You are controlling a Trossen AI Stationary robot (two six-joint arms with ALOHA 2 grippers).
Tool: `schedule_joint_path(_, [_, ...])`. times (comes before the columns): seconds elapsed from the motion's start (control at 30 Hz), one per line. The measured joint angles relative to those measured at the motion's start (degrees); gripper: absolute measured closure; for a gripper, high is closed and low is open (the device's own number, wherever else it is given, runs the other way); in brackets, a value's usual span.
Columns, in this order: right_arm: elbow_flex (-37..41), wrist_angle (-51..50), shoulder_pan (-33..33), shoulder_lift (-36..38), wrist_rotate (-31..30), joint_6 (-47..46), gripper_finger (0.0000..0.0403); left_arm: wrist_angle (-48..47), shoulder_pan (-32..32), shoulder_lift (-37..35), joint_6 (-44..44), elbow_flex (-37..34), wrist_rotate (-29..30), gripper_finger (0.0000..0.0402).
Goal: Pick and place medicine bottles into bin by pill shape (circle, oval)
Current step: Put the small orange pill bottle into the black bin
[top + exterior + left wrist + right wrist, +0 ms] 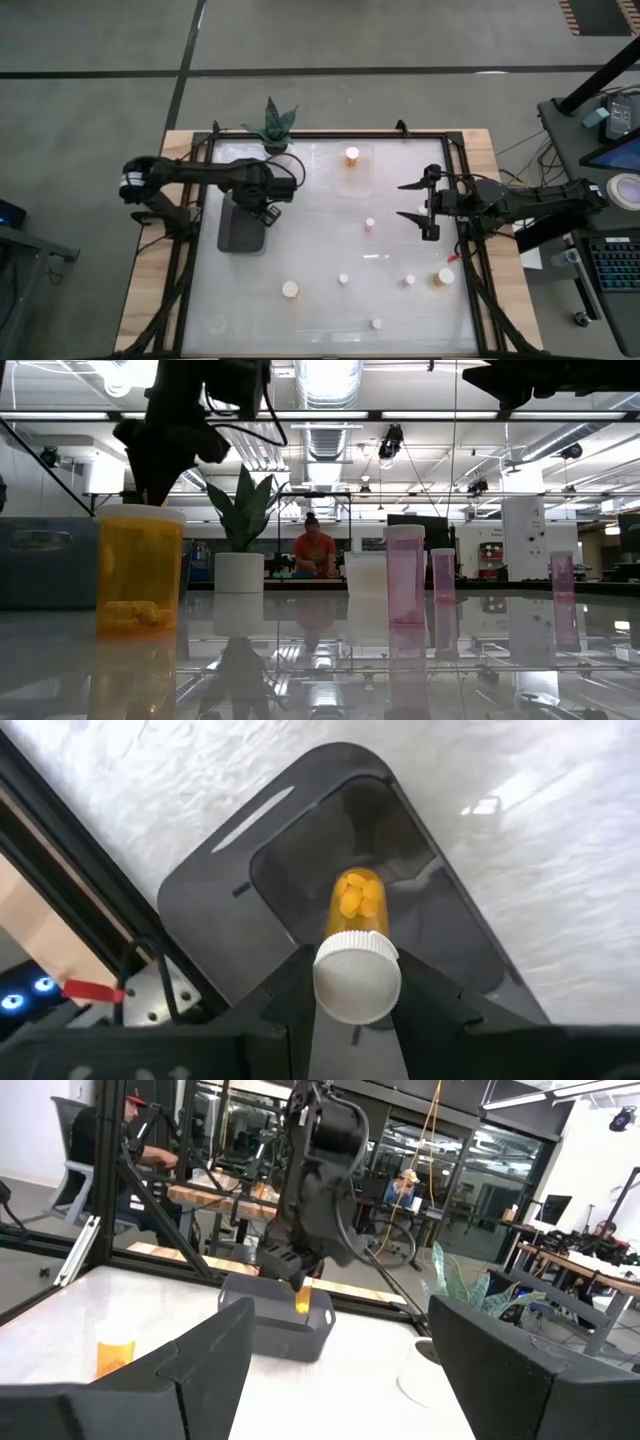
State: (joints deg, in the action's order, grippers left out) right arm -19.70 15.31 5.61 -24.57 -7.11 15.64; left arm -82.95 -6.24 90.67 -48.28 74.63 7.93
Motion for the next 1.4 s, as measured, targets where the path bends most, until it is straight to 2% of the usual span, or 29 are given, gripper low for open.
schedule_joint_path(0.27, [0.0,0.0,0.0,0.0,0.0,0.0,0.0115,0.8,-1.8,3.7,4.2,0.0,0.1,0.0311])
schedule_joint_path(0.67, [0.0,-0.1,0.0,0.0,0.0,0.0,0.0115,2.1,-2.6,3.8,5.2,-0.2,1.9,0.0311])
schedule_joint_path(0.97, [0.0,-0.1,0.0,0.0,0.0,0.0,0.0115,4.5,-2.6,3.2,5.2,-5.2,1.5,0.0311])
schedule_joint_path(1.4, [0.0,-0.2,0.0,0.0,0.0,0.2,0.0115,6.6,-2.7,3.0,4.0,-8.8,1.2,0.0311])
